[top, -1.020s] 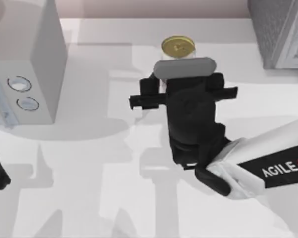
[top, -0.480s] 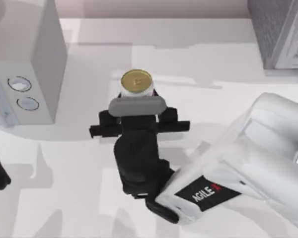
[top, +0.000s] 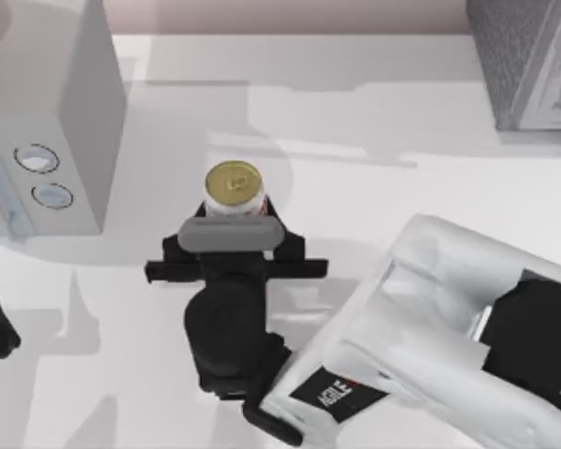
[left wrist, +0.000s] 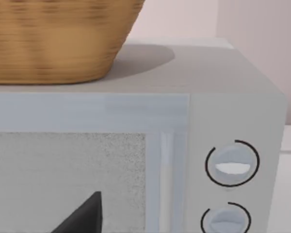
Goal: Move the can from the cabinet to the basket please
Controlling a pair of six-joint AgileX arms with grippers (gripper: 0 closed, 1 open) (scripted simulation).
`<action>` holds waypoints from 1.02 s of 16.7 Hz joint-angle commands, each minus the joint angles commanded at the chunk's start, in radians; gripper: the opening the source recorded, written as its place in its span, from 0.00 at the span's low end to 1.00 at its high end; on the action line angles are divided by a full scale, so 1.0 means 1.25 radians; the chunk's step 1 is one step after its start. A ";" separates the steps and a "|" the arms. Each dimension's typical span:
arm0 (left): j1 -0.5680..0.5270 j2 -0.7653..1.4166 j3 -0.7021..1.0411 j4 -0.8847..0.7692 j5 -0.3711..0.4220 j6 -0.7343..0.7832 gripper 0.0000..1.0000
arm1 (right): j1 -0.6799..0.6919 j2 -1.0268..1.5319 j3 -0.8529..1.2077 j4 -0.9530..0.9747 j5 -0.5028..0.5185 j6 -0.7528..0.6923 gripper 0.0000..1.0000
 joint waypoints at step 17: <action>0.000 0.000 0.000 0.000 0.000 0.000 1.00 | -0.035 0.046 0.059 -0.011 -0.035 -0.002 0.23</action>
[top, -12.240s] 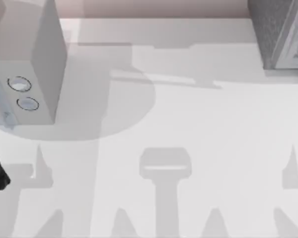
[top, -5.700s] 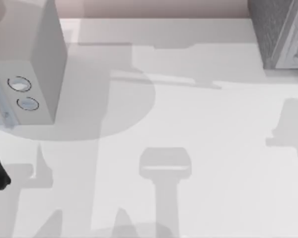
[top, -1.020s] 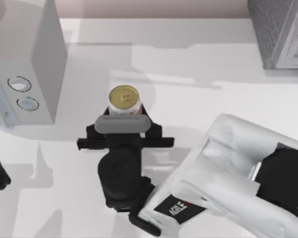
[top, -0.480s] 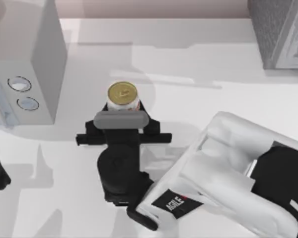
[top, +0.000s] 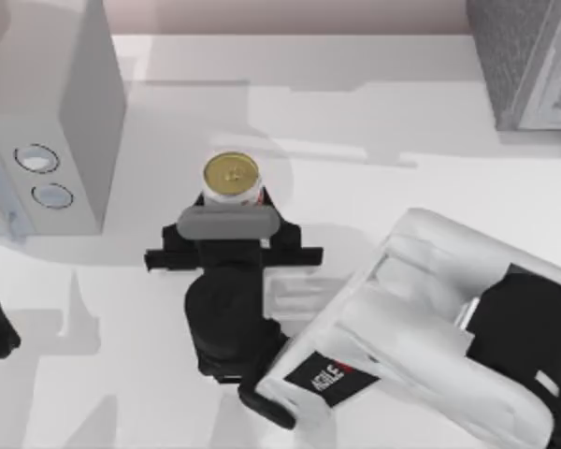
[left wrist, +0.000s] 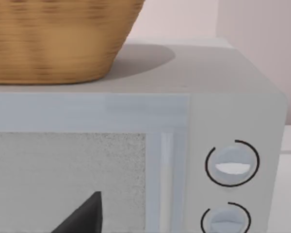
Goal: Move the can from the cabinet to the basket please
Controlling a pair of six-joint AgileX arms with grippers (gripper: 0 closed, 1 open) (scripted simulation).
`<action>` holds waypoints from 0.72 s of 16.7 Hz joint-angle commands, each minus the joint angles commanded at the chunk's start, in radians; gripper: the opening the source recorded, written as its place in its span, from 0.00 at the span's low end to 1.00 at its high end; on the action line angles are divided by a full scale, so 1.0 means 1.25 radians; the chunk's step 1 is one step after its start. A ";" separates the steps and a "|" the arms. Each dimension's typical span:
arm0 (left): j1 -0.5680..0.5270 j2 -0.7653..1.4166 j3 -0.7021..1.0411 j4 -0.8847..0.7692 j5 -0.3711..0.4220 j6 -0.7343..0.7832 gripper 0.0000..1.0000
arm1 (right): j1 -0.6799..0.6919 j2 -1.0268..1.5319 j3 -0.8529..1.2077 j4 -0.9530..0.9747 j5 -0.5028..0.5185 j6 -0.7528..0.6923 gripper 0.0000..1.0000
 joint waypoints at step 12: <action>0.000 0.000 0.000 0.000 0.000 0.000 1.00 | 0.000 0.000 0.000 0.000 0.000 0.000 1.00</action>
